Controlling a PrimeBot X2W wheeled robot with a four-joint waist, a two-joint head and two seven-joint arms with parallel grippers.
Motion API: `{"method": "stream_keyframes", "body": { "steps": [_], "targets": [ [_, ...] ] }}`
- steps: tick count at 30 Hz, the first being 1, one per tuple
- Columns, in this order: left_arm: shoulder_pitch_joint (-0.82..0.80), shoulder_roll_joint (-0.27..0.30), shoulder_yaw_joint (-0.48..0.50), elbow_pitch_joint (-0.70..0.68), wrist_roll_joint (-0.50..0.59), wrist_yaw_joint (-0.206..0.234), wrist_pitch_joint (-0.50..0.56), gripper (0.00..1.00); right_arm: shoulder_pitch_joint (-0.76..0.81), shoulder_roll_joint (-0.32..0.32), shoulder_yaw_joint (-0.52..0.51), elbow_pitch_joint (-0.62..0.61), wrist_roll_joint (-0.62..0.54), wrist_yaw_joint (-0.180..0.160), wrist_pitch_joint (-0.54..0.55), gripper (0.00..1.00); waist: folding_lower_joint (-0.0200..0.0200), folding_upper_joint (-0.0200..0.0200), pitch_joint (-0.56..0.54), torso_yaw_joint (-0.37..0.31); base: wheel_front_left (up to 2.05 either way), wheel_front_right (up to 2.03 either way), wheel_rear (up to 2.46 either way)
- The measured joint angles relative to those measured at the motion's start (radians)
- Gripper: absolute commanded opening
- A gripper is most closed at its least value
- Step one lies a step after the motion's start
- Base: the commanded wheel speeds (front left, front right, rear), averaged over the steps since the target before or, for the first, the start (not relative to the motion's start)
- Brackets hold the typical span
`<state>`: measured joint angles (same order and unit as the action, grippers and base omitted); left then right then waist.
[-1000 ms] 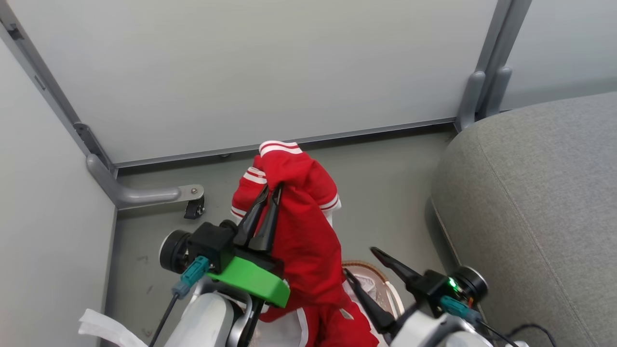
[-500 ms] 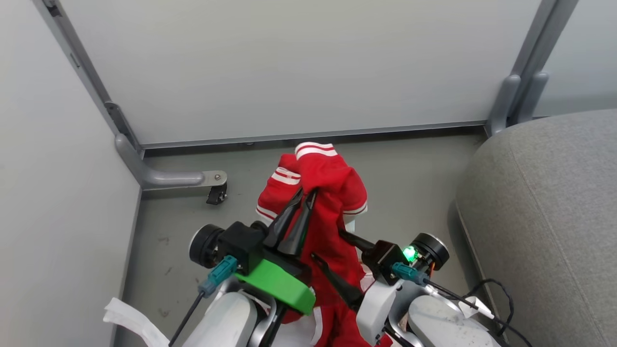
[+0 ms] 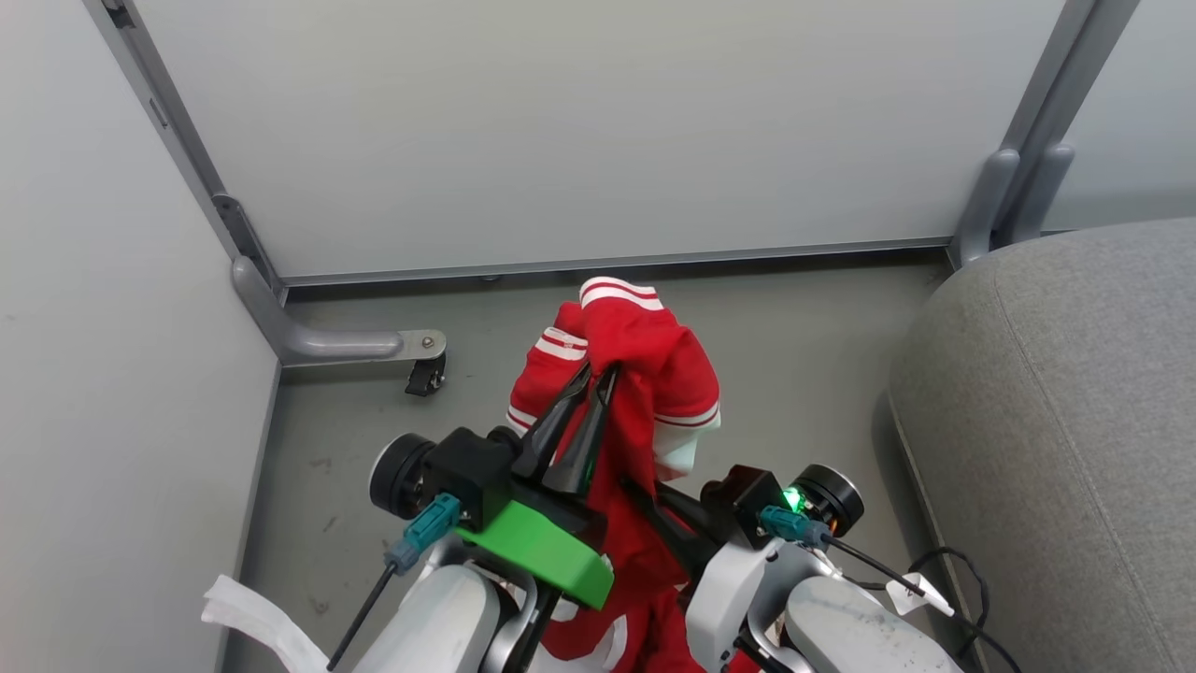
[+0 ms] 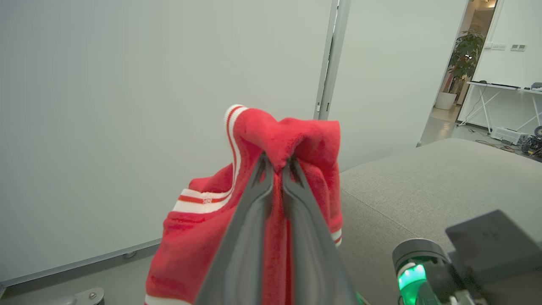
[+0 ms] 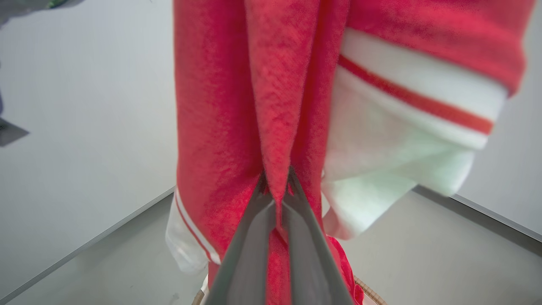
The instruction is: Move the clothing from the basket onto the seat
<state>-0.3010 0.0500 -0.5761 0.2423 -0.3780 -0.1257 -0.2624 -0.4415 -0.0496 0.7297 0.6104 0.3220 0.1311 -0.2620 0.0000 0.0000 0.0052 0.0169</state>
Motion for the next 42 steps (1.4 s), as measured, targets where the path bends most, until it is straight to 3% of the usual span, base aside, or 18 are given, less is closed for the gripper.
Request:
{"method": "stream_keyframes", "body": {
  "steps": [1,10,21,30,42],
  "targets": [
    [0.0,0.0,0.006,0.001,0.001,0.003,0.0,1.0,0.0,0.0,0.003,-0.003,0.003,0.0,0.0,0.0,0.0,0.0,0.0,-0.004,0.0,0.0,0.0],
    [0.03,0.0,0.069,0.006,0.057,0.008,-0.002,1.0,0.028,0.0,-0.008,-0.079,0.01,0.0,0.0,0.0,0.0,0.0,0.003,-0.098,0.0,0.0,0.0],
    [0.077,-0.001,0.162,-0.019,0.166,0.002,-0.002,1.0,0.079,-0.015,-0.06,-0.175,-0.001,0.0,0.0,0.0,0.0,0.0,0.027,-0.338,0.0,0.0,0.0],
    [0.02,0.024,0.05,0.007,0.176,-0.003,-0.002,1.0,0.092,-0.056,-0.205,-0.279,-0.049,0.0,0.0,0.0,0.0,0.0,0.1,-0.503,0.0,0.0,0.0],
    [-0.089,0.129,-0.044,0.011,0.151,-0.003,-0.002,1.0,-0.206,-0.196,-0.302,-0.332,-0.134,0.0,0.0,0.0,0.0,0.0,0.293,-0.56,0.0,0.0,0.0]
  ]
}}
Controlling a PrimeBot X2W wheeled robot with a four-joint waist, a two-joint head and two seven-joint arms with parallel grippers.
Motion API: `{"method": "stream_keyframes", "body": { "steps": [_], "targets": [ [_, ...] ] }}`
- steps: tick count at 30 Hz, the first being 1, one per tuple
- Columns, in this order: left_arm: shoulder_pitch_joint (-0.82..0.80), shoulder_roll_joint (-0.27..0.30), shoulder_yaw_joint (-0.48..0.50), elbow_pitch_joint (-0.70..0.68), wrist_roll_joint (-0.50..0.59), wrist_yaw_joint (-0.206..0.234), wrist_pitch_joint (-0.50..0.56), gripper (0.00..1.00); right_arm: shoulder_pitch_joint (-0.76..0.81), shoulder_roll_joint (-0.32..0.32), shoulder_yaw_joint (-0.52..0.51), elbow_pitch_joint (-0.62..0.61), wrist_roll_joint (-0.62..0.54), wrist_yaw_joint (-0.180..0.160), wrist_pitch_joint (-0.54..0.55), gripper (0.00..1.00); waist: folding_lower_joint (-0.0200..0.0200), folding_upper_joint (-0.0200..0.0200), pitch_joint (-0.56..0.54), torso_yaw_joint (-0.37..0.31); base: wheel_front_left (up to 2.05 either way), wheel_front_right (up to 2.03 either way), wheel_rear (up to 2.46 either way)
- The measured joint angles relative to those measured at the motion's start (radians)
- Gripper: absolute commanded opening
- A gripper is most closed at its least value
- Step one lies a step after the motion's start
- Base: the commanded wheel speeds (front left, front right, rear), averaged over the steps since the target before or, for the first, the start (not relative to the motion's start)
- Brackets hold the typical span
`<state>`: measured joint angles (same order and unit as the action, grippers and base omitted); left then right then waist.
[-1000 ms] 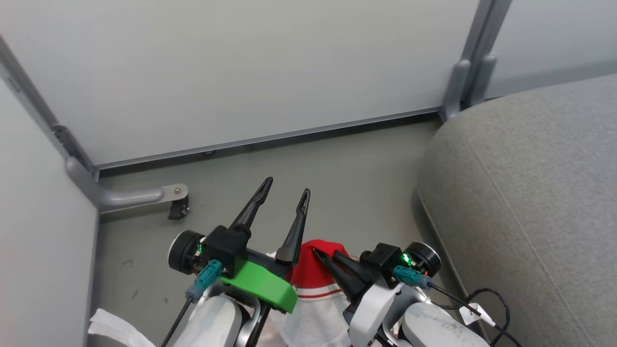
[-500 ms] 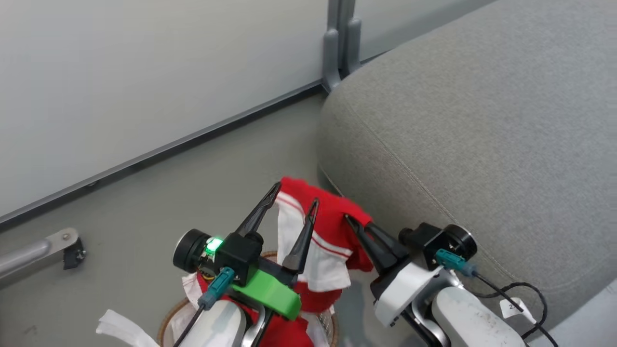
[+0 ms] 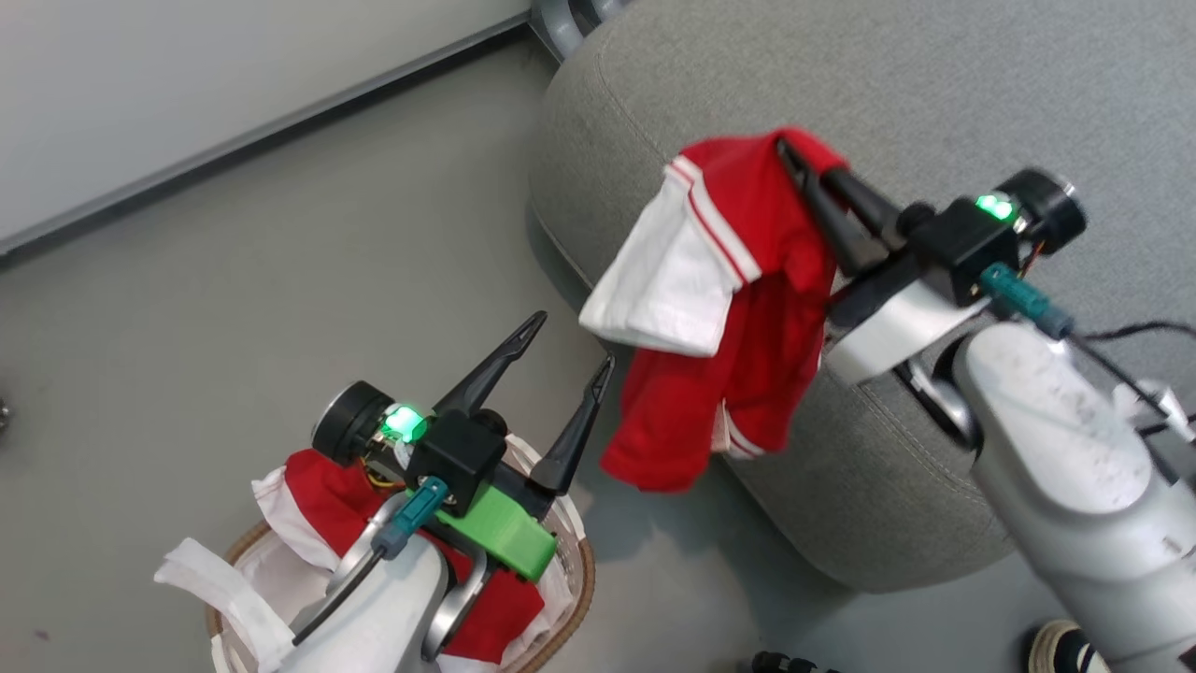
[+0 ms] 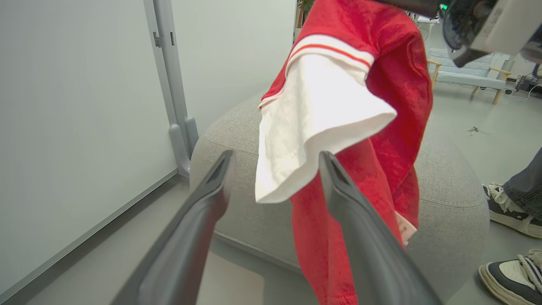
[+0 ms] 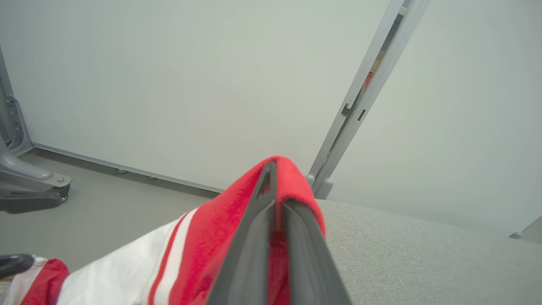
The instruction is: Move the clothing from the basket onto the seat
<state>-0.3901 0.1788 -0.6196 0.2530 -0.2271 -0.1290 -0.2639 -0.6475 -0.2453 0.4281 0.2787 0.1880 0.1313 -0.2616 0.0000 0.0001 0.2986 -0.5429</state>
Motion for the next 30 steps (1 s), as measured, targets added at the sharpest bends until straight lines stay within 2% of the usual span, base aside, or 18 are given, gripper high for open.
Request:
{"method": "stream_keyframes", "body": {
  "steps": [8,12,17,21,30],
  "targets": [
    [-0.012,0.088,0.025,-0.028,0.011,0.0,0.0,1.0,-0.286,-0.125,-0.098,0.087,-0.038,0.0,0.0,0.0,0.0,0.0,0.139,-0.013,0.0,0.0,0.0],
    [-0.032,0.109,0.018,-0.047,0.019,0.0,0.0,1.0,-0.38,-0.18,-0.19,0.166,-0.058,0.0,0.0,0.0,0.0,0.0,0.207,-0.01,0.0,0.0,0.0],
    [-0.066,0.124,0.002,-0.06,0.022,0.0,0.0,1.0,-0.449,-0.217,-0.311,0.286,-0.103,0.0,0.0,0.0,0.0001,0.0,0.281,0.014,0.0,0.0,0.0],
    [-0.097,0.128,0.004,-0.071,0.022,0.0,0.0,1.0,-0.471,-0.21,-0.437,0.38,-0.132,0.0,-0.001,0.0,0.0001,0.0,0.336,0.044,0.0,0.0,0.0],
    [-0.124,0.127,0.027,-0.054,0.021,0.0,0.0,1.0,-0.383,-0.112,-0.707,0.539,-0.213,0.0,-0.003,0.0,0.0002,0.0,0.419,0.133,0.0,0.0,0.0]
  ]
}}
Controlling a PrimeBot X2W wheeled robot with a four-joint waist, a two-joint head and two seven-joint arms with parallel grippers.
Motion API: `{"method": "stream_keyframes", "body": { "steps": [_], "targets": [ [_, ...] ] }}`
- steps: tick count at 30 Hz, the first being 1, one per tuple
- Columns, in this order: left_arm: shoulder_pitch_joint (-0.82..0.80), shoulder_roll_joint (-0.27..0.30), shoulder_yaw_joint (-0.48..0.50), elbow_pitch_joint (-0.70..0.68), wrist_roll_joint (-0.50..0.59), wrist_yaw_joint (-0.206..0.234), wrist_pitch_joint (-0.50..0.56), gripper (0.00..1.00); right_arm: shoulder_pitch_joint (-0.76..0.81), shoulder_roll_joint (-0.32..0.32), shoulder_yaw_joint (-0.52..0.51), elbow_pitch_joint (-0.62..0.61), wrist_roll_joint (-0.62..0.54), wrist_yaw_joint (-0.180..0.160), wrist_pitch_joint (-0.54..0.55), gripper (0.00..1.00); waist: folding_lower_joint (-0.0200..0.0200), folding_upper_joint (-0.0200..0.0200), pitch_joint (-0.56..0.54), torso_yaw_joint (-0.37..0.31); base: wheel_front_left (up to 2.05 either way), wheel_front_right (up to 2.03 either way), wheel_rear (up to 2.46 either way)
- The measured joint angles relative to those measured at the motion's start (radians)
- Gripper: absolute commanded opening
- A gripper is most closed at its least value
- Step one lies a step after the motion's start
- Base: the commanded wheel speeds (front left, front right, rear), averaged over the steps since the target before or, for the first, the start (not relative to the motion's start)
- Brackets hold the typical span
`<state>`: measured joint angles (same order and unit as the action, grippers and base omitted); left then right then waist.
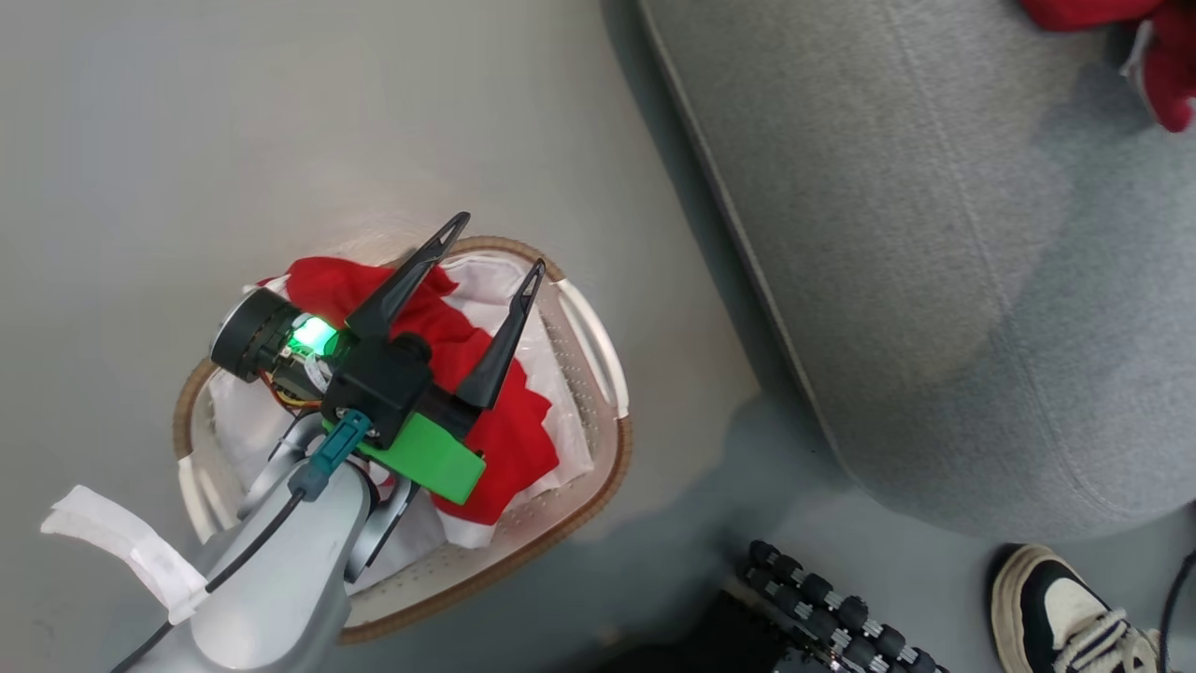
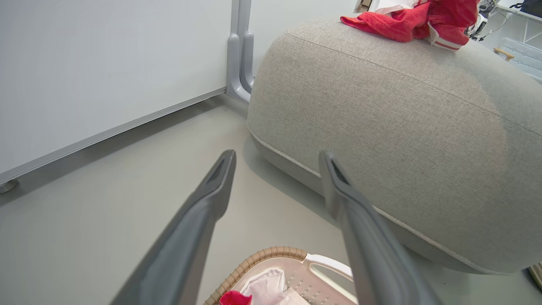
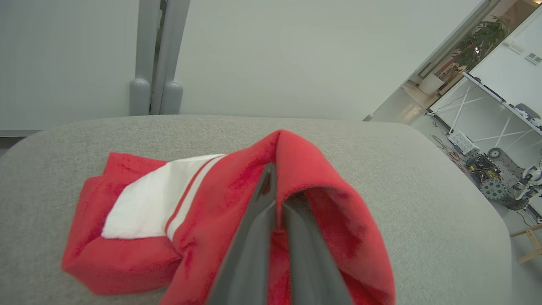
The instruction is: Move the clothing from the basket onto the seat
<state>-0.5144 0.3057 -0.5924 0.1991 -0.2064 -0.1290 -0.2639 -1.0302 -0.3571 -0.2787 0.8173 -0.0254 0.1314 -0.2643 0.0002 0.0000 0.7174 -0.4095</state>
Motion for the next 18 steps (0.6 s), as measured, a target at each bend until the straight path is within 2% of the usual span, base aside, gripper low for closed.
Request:
{"method": "stream_keyframes", "body": {
  "steps": [1,2,3,4,5,12,18],
  "targets": [
    [0.0,-0.002,0.003,0.005,-0.002,0.0,0.0,1.0,0.017,0.012,-0.027,0.003,-0.006,0.0,0.0,0.0,0.0,0.0,0.003,0.01,0.0,0.0,0.0],
    [0.0,-0.005,0.007,0.011,-0.002,0.0,0.0,1.0,0.036,0.022,-0.05,0.004,-0.02,0.0,0.0,0.11,0.0,0.0,0.005,0.02,0.0,0.0,0.0],
    [0.0,-0.009,0.01,0.016,-0.003,0.0,0.0,1.0,0.055,0.03,-0.067,0.007,-0.027,0.0,0.0,0.33,0.0,0.0,0.004,0.026,0.0,0.0,0.0],
    [0.0,-0.012,0.013,0.022,-0.003,0.0,0.0,1.0,0.082,0.041,-0.091,0.006,-0.03,0.0,0.0,0.83,0.0,0.0,0.001,0.032,0.0,0.0,0.0],
    [0.001,-0.015,0.017,0.028,-0.003,0.0,0.0,1.0,0.109,0.055,-0.114,0.001,-0.035,0.0,0.0,1.0,0.0,0.0,-0.005,0.037,0.0,0.0,0.0],
    [0.035,-0.063,0.068,0.055,-0.006,0.0,0.0,1.0,0.286,0.107,-0.164,-0.099,-0.063,0.0,0.0,1.0,-0.0001,0.0,-0.082,0.054,0.0,0.0,0.0],
    [0.103,-0.113,0.144,0.076,-0.01,0.0,0.0,1.0,0.416,0.146,-0.104,-0.241,-0.02,0.0,0.0,1.0,-0.0001,0.0,-0.177,0.068,0.0,0.0,0.0]
  ]
}}
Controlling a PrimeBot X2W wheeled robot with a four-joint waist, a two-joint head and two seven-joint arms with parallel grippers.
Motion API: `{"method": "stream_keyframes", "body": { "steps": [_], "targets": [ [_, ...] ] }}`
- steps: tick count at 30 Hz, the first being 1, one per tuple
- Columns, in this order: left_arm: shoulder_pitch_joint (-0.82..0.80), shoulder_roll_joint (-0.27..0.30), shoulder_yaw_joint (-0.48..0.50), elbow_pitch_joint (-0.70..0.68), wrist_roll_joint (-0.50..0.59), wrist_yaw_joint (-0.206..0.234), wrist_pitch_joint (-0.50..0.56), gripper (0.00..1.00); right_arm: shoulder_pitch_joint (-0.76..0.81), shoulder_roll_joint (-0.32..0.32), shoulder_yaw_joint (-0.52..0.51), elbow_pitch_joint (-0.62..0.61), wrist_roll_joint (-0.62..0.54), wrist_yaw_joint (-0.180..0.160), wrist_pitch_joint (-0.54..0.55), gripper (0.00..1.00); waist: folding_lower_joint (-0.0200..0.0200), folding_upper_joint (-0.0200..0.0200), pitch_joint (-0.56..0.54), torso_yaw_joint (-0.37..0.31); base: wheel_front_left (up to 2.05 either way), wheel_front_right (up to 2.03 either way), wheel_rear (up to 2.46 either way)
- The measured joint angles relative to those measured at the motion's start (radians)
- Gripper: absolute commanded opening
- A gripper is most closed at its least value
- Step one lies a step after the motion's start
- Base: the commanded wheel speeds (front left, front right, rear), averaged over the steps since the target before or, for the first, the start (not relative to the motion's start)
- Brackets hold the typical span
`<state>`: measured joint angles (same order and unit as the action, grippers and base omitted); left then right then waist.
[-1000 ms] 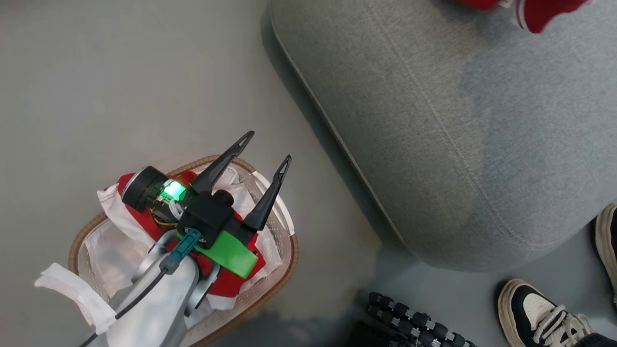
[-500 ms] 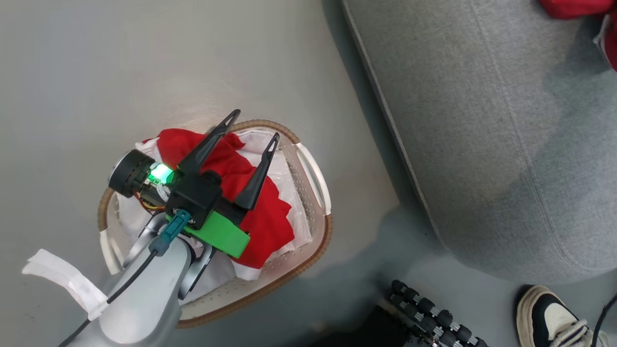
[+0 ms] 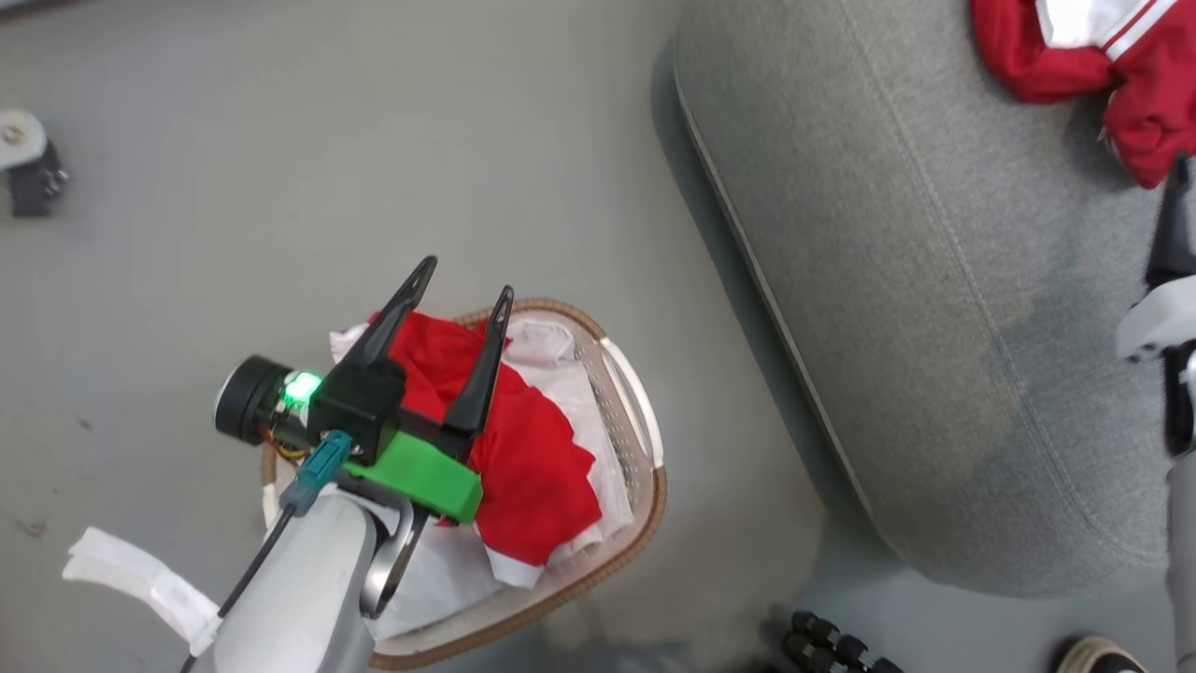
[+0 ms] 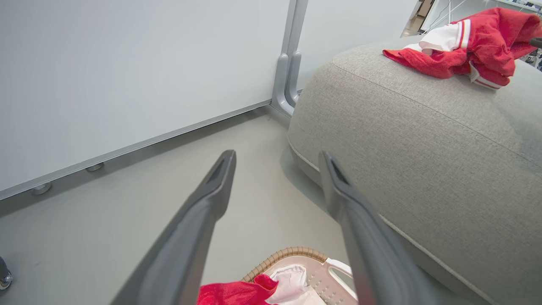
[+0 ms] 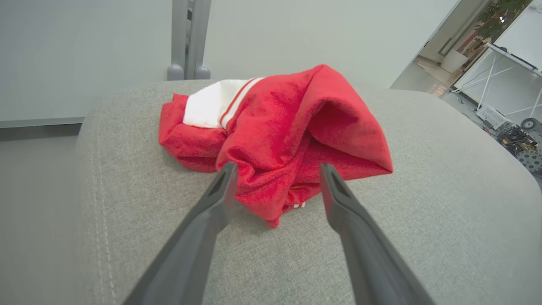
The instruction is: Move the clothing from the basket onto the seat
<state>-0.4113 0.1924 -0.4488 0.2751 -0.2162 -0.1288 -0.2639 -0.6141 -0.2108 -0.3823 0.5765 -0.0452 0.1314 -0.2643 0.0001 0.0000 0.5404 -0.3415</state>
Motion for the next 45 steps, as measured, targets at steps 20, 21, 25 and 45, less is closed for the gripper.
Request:
{"method": "stream_keyframes", "body": {
  "steps": [20,21,25,45],
  "targets": [
    [0.198,-0.12,0.327,0.04,0.045,0.005,0.0,1.0,0.23,0.049,0.421,-0.328,0.226,0.0,0.0,1.0,-0.0001,0.0,-0.29,0.171,0.0,0.0,0.0],
    [0.207,-0.123,0.341,0.044,0.049,0.005,0.0,1.0,0.241,0.051,0.43,-0.326,0.23,0.0,0.0,1.0,-0.0001,-0.0001,-0.302,0.182,0.0,0.0,0.0],
    [0.251,-0.133,0.382,0.06,0.052,0.005,0.0,1.0,0.304,0.06,0.455,-0.321,0.245,0.0,0.0,1.0,-0.0001,0.0,-0.356,0.22,0.0,0.0,0.0],
    [0.427,-0.142,0.447,0.058,0.039,0.001,0.0,1.0,0.461,0.083,0.517,-0.257,0.263,0.0,0.0,1.0,-0.0001,0.0,-0.521,0.291,0.0,0.0,0.0]
  ]
}}
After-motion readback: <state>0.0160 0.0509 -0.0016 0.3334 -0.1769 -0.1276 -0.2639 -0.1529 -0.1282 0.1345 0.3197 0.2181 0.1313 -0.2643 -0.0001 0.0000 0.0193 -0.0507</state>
